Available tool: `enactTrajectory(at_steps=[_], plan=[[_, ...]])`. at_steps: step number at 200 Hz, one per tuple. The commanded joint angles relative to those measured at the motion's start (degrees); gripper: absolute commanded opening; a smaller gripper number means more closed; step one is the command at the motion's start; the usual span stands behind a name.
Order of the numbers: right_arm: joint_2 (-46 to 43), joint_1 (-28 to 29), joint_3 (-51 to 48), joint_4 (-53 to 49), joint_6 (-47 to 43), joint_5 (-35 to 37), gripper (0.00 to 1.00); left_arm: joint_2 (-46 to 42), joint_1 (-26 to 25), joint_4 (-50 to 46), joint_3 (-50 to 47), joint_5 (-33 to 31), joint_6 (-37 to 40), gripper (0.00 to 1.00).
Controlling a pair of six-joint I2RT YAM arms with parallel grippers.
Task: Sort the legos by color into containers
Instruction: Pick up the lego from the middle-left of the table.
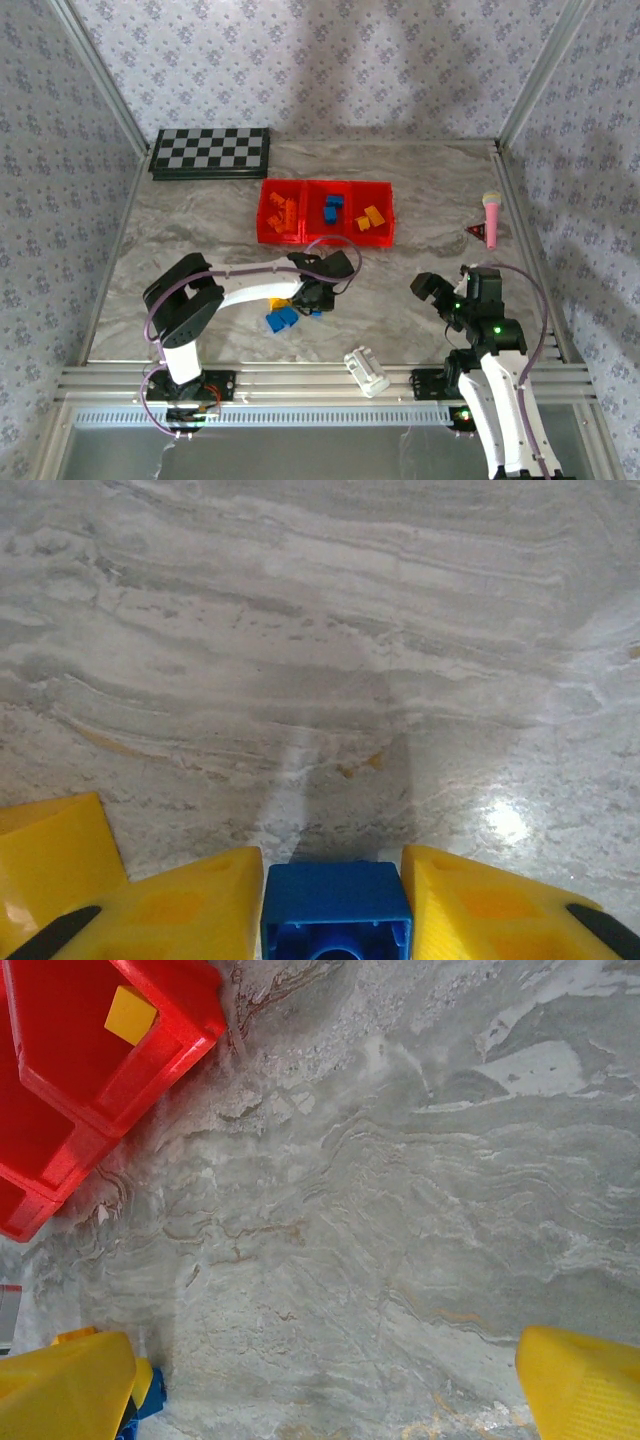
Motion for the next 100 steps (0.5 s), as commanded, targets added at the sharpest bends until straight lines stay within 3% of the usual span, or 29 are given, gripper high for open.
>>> enactTrajectory(at_steps=[1,100], plan=[[-0.6,-0.3,-0.3,-0.7,0.6,-1.1,1.0,0.4,0.7,-0.9,-0.7,0.2,1.2,0.38],[0.0,-0.3,-0.7,0.1,1.3,-0.4,1.0,-1.3,1.7,-2.8,0.5,-0.9,2.8,0.28]])
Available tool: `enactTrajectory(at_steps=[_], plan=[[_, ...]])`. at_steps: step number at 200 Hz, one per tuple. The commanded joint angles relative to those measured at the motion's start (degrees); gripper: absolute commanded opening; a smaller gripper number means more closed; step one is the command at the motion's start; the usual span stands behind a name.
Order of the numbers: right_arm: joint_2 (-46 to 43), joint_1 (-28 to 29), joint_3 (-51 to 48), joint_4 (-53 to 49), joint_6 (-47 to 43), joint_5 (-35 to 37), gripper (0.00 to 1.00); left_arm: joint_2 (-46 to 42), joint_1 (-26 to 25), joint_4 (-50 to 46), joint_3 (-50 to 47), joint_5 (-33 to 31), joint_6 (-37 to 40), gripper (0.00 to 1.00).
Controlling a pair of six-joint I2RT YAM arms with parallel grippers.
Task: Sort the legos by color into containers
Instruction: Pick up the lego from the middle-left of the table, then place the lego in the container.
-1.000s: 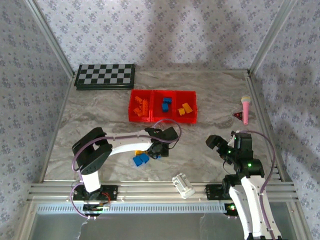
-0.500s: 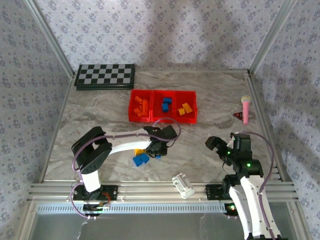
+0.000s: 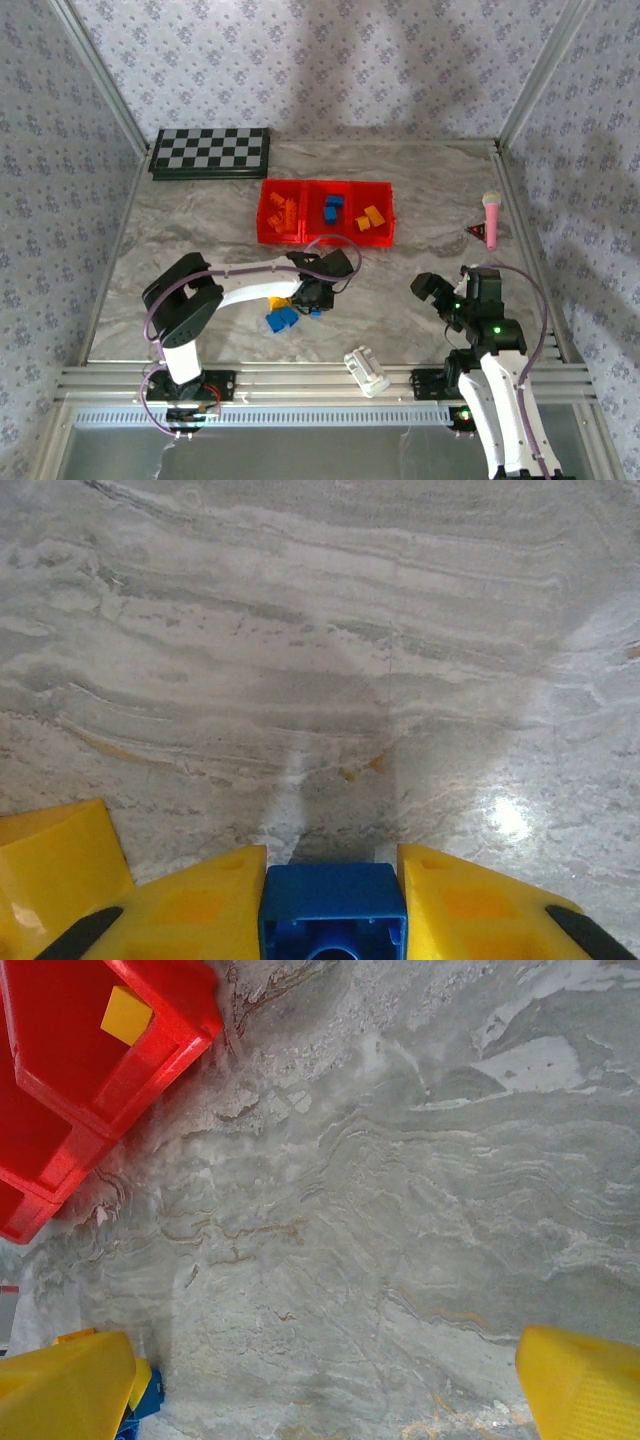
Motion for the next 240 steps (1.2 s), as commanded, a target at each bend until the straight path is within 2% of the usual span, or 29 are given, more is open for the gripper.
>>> enactTrajectory(at_steps=[1,34,100,169,214,240], plan=[[-0.1,-0.3,-0.4,0.0,0.8,-0.4,1.0,-1.3,1.0,-2.8,0.5,-1.1,1.4,0.28],[0.6,-0.3,-0.2,1.2,1.1,-0.1,1.0,-4.0,2.9,-6.1,3.3,-3.4,4.7,0.28],[4.0,-0.3,0.6,3.8,0.3,0.6,1.0,-3.6,11.9,-5.6,14.8,-3.8,16.2,0.27],[4.2,-0.5,1.8,1.4,-1.7,0.4,1.0,10.5,18.7,-4.9,37.9,-5.5,26.2,0.27],[5.3,-0.9,2.4,1.7,-3.4,1.0,1.0,22.6,20.5,-6.7,50.2,-5.5,27.7,0.26],[7.0,-1.2,2.7,2.3,-3.7,0.9,1.0,26.2,20.7,-7.0,52.6,-5.7,27.8,0.28]])
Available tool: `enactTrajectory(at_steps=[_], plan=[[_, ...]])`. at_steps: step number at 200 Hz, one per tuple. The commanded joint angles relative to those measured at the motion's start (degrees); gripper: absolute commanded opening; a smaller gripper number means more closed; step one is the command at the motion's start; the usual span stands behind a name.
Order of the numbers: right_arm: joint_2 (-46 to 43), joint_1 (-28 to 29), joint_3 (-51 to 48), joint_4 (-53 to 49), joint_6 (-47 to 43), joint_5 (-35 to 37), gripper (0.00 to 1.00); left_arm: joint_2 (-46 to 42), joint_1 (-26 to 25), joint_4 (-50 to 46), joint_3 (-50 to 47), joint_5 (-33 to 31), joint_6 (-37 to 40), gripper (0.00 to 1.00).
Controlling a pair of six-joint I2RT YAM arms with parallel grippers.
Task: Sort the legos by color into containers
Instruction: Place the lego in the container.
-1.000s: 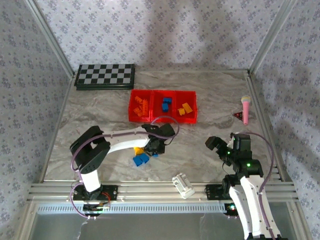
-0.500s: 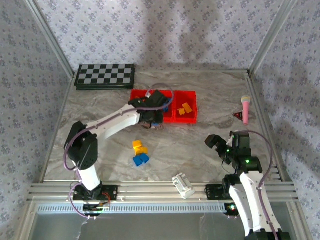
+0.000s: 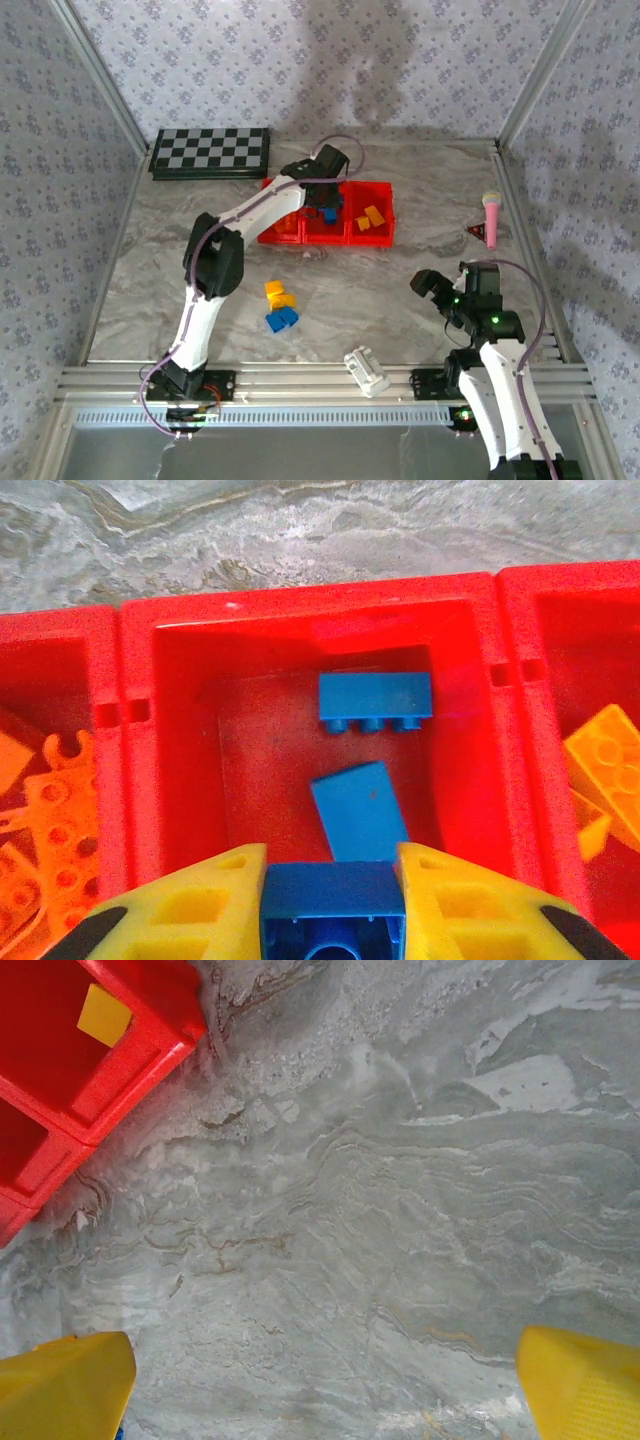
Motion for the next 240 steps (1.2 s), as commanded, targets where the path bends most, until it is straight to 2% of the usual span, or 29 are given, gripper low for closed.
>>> enactTrajectory(at_steps=[1,27,84,144,166,197,240], plan=[[1.3,-0.6,2.0,-0.2,-1.5,0.6,1.0,2.0,0.3,-2.3,3.6,-0.8,1.6,0.28],[2.1,-0.8,2.1,0.3,-1.5,0.3,1.0,3.2,0.4,-2.1,3.7,-1.5,1.6,0.36],[2.6,-1.1,2.0,0.8,-3.3,0.2,1.0,1.0,0.3,-1.1,1.8,-1.4,2.1,0.63],[2.3,-1.2,2.7,0.3,-3.5,0.6,1.0,-10.8,-0.2,3.4,-8.8,0.4,3.3,0.86],[2.0,-1.2,2.8,0.3,-3.6,1.0,1.0,-15.9,-1.2,2.9,-13.5,-0.5,3.6,0.99],[0.9,-1.2,2.7,-0.2,-3.4,1.3,1.0,-25.7,-1.8,4.3,-24.8,0.7,1.5,1.0],[0.4,-1.2,2.4,0.2,-2.7,1.3,1.0,-40.1,-2.1,3.5,-43.4,-0.7,-4.3,1.0]])
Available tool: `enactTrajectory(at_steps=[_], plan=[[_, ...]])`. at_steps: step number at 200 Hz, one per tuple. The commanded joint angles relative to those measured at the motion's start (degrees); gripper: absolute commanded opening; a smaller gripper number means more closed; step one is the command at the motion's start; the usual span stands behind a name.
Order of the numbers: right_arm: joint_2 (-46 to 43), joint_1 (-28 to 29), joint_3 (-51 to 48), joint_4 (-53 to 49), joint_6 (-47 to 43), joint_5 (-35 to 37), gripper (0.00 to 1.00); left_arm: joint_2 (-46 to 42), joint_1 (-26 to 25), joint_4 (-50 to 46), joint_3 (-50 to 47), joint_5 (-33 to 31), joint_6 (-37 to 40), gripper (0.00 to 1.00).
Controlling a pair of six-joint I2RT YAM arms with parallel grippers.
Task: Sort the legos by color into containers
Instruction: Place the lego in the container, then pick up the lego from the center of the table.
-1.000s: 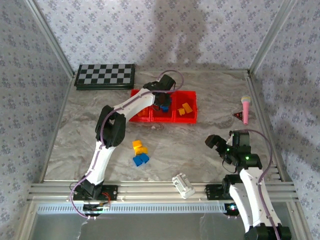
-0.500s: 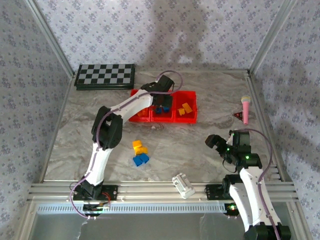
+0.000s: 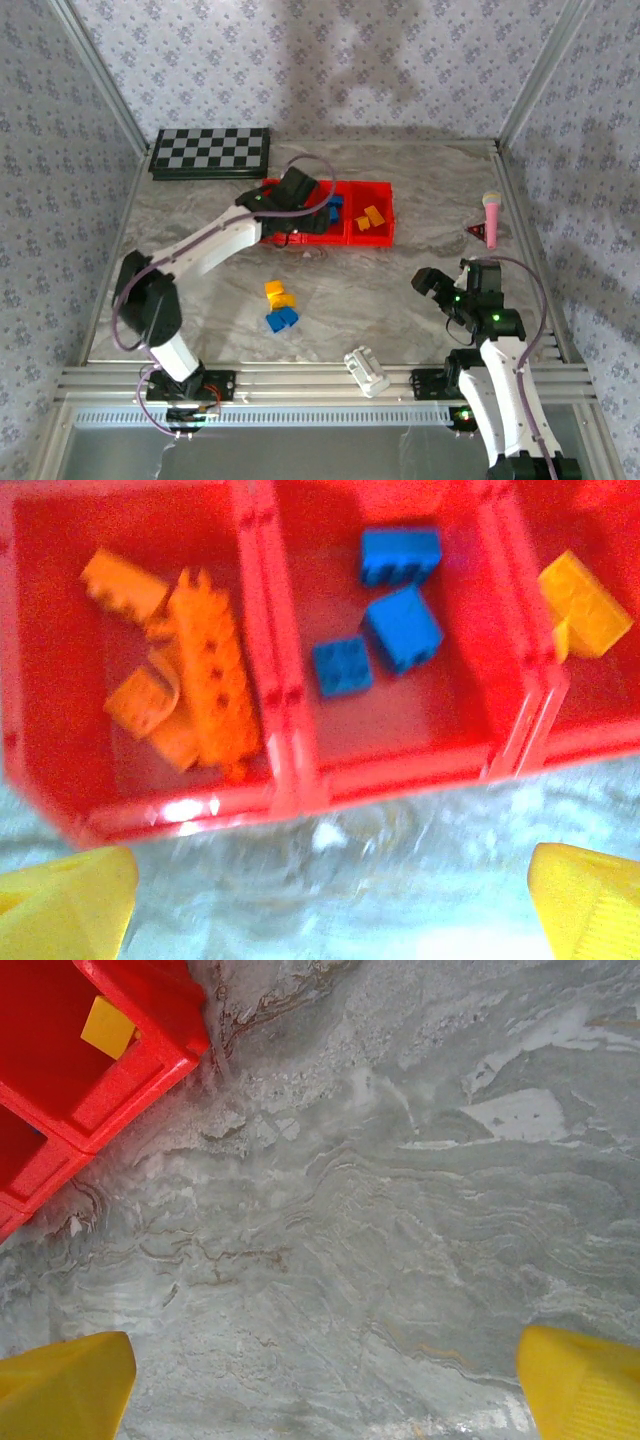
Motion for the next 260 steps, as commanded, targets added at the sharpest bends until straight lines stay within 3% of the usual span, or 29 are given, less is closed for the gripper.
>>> enactTrajectory(at_steps=[1,45,90,174,260], plan=[[-0.3,-0.3,1.4,-0.2,-0.2,0.6,1.0,-7.0,0.0,-1.3,-8.8,-0.8,-4.4,1.0],[0.0,-0.3,0.3,1.4,0.7,-0.6,1.0,-16.6,-0.5,-2.5,-23.7,1.3,-15.3,1.0],[0.0,-0.1,-0.9,2.8,3.8,-2.5,1.0,-18.6,-0.8,1.4,-32.9,3.4,-24.5,1.0],[0.1,-0.1,-0.6,2.3,3.2,-1.6,1.0,-10.9,0.0,3.4,-29.5,5.4,-23.0,0.98],[0.5,0.0,-0.9,2.6,2.9,-1.6,1.0,-3.1,0.9,4.4,-27.0,7.5,-21.2,0.85]])
